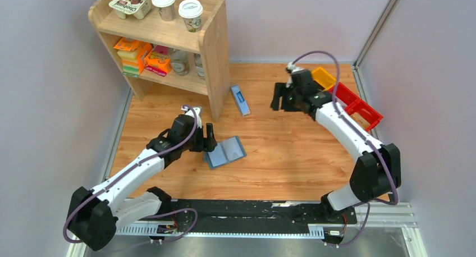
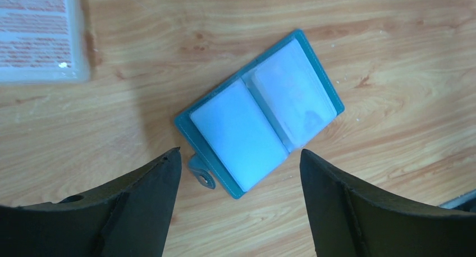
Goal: Take the credit cards out of the card holder
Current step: Remove the credit card from the card holder.
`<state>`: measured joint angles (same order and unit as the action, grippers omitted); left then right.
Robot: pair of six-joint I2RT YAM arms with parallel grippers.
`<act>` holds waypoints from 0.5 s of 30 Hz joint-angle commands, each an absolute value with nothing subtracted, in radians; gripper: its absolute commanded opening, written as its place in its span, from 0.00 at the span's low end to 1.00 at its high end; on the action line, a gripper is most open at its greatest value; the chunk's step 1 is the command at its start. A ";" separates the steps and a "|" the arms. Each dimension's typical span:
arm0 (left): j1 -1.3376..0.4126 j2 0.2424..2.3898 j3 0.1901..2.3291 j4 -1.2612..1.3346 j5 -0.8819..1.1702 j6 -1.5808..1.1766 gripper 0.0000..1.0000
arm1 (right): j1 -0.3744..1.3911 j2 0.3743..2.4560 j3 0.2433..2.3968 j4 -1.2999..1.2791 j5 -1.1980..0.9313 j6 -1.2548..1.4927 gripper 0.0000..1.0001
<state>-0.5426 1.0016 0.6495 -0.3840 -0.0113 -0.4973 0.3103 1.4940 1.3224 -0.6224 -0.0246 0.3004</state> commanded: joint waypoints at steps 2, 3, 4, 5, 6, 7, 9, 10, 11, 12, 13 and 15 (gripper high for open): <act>-0.538 1.077 0.701 -0.376 0.075 -0.535 0.81 | 0.540 1.511 1.164 -0.330 -0.091 0.428 0.67; -0.538 1.086 0.703 -0.377 0.081 -0.535 0.79 | 0.579 1.529 1.154 -0.312 -0.094 0.439 0.67; -0.538 1.103 0.701 -0.377 0.084 -0.537 0.79 | 0.609 1.552 1.151 -0.296 -0.097 0.452 0.66; -0.540 1.115 0.703 -0.379 0.090 -0.538 0.79 | 0.638 1.575 1.147 -0.282 -0.101 0.466 0.66; -0.538 1.129 0.701 -0.379 0.092 -0.540 0.78 | 0.659 1.604 1.144 -0.267 -0.113 0.474 0.66; -0.538 1.137 0.701 -0.379 0.100 -0.546 0.78 | 0.682 1.623 1.143 -0.252 -0.123 0.483 0.65; -0.538 1.158 0.698 -0.380 0.110 -0.549 0.78 | 0.719 1.660 1.146 -0.224 -0.152 0.489 0.65; -0.540 1.172 0.696 -0.380 0.113 -0.552 0.78 | 0.738 1.675 1.147 -0.213 -0.155 0.489 0.64; -0.538 1.180 0.696 -0.380 0.115 -0.557 0.78 | 0.753 1.689 1.147 -0.204 -0.155 0.488 0.64; -0.538 1.193 0.695 -0.387 0.118 -0.558 0.77 | 0.764 1.701 1.146 -0.190 -0.158 0.489 0.63; -0.540 1.200 0.696 -0.388 0.120 -0.563 0.77 | 0.770 1.712 1.143 -0.181 -0.158 0.494 0.63; -0.538 1.216 0.692 -0.388 0.127 -0.568 0.75 | 0.784 1.738 1.147 -0.176 -0.161 0.495 0.62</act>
<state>-0.5426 1.1919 0.6617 -0.3855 0.0978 -0.5449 0.7593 1.7058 1.1423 -0.2779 -0.1425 0.4679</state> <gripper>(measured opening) 0.769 0.629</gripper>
